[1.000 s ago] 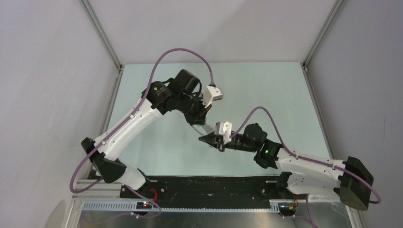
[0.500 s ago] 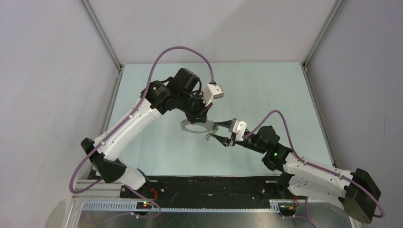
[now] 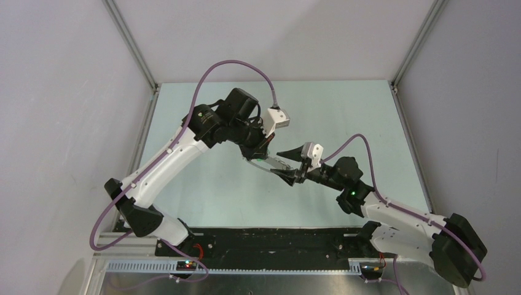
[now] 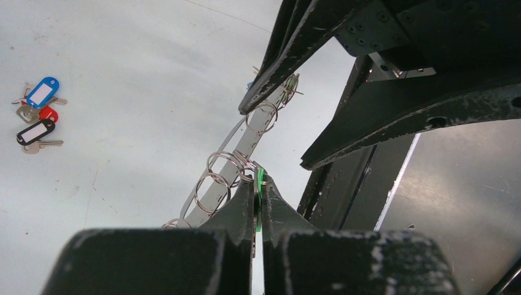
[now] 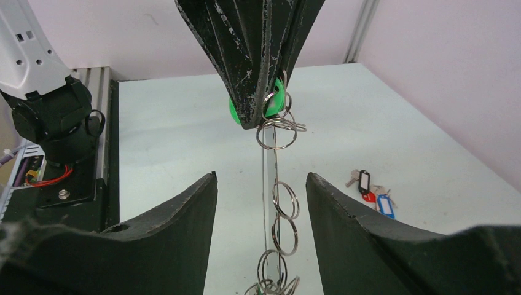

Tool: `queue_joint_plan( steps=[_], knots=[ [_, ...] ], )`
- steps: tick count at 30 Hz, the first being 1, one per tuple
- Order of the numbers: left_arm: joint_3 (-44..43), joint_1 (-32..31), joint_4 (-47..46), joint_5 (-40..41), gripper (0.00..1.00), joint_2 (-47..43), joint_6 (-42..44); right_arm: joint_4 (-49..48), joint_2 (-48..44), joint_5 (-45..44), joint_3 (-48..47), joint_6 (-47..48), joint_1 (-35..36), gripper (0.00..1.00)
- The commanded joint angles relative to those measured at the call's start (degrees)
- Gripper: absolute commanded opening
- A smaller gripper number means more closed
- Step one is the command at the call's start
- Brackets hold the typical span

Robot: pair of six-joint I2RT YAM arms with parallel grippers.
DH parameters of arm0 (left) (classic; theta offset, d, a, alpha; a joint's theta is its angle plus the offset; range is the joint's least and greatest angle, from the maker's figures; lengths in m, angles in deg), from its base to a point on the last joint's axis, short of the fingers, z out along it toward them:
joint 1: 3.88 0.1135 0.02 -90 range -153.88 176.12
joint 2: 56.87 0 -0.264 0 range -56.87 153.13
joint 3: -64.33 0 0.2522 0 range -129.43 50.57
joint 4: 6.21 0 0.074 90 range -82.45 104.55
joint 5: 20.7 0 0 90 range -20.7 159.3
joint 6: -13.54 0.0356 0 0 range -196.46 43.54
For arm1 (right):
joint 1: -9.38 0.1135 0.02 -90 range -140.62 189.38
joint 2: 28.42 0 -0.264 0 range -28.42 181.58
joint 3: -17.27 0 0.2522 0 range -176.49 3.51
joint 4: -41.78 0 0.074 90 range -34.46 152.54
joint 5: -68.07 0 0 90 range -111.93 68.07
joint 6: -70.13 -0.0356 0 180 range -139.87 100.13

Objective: Remove the keys from the keyring

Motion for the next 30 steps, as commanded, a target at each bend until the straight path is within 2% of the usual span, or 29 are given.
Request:
queue_joint_plan(
  steps=[1,11,20,30],
  knots=[
    [-2.7,-0.3,-1.9,-1.7,0.00,-1.3,0.0,-8.9,3.3,-0.1,-0.3,-1.8,-0.2,0.60],
    [-2.6,-0.7,-2.0,-2.2,0.00,-1.0,-0.4,-14.0,6.8,-0.9,-2.3,-2.7,-0.2,0.52],
    [-2.3,-1.0,-2.0,-3.1,0.00,-0.9,-0.5,-17.8,8.4,0.3,-2.3,-1.7,0.2,0.50],
    [-1.7,-1.2,-2.0,-2.9,0.00,-1.0,-0.5,-18.7,7.8,1.2,-2.3,-0.4,1.3,0.33]
  ],
)
